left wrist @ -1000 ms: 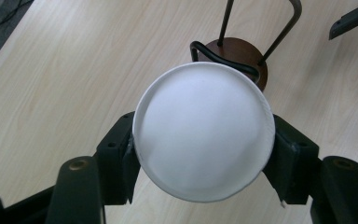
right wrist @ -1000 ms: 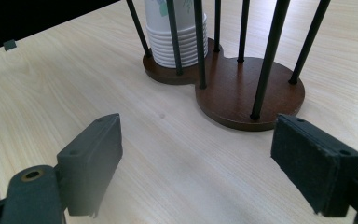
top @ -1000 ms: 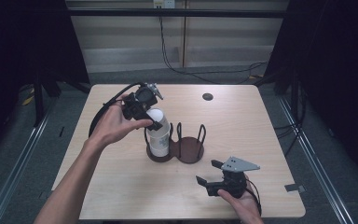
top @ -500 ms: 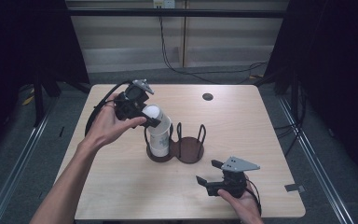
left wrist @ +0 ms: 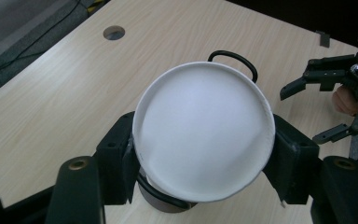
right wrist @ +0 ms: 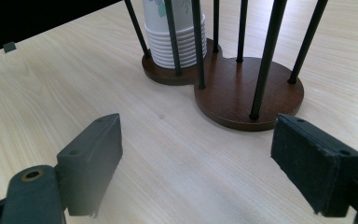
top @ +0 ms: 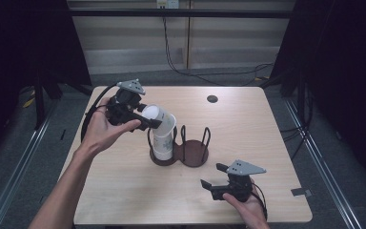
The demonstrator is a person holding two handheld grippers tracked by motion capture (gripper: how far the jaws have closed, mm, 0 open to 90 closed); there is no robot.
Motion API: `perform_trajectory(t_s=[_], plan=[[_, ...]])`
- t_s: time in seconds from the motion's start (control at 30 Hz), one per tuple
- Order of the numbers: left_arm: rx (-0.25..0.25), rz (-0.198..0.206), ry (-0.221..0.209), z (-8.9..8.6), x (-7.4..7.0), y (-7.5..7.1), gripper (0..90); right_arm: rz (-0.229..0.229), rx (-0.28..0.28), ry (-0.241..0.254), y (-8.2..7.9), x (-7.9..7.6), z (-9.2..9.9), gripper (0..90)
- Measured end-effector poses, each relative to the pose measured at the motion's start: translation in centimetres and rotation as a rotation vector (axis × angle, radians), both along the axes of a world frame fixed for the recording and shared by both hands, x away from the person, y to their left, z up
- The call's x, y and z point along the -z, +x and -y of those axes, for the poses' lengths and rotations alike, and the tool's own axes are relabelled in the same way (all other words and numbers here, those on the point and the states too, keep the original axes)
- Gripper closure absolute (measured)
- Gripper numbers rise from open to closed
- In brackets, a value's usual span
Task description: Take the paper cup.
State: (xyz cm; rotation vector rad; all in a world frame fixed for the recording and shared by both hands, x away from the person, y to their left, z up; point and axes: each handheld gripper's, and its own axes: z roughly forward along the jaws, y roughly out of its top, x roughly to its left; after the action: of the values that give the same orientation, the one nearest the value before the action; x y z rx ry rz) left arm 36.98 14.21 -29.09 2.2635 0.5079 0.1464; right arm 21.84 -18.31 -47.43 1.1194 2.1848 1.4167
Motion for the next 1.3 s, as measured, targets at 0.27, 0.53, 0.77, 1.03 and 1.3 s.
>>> perform_trajectory(t_s=[0.27, 0.53, 0.77, 1.03, 1.3], plan=[[0.017, -0.002, -0.086, -1.0, 0.3, -0.8, 36.1, 0.001, -0.001, 0.001, 0.0, 0.0, -0.1, 16.0], [0.027, -0.013, -0.155, -2.0, 0.8, -1.7, 35.8, -0.005, -0.004, 0.014, 0.1, 0.0, 0.0, 15.5], [0.042, -0.01, -0.181, -2.5, 1.1, -2.4, 35.8, -0.014, -0.009, 0.028, 0.2, 0.0, 0.0, 14.3], [0.049, -0.018, -0.183, -3.0, 2.1, -3.5, 35.6, -0.01, -0.046, 0.039, 0.0, -0.2, -0.4, 13.3], [0.06, -0.032, -0.189, -3.4, 4.1, -4.8, 35.6, -0.005, -0.072, 0.053, -0.1, -0.7, -1.0, 13.2]])
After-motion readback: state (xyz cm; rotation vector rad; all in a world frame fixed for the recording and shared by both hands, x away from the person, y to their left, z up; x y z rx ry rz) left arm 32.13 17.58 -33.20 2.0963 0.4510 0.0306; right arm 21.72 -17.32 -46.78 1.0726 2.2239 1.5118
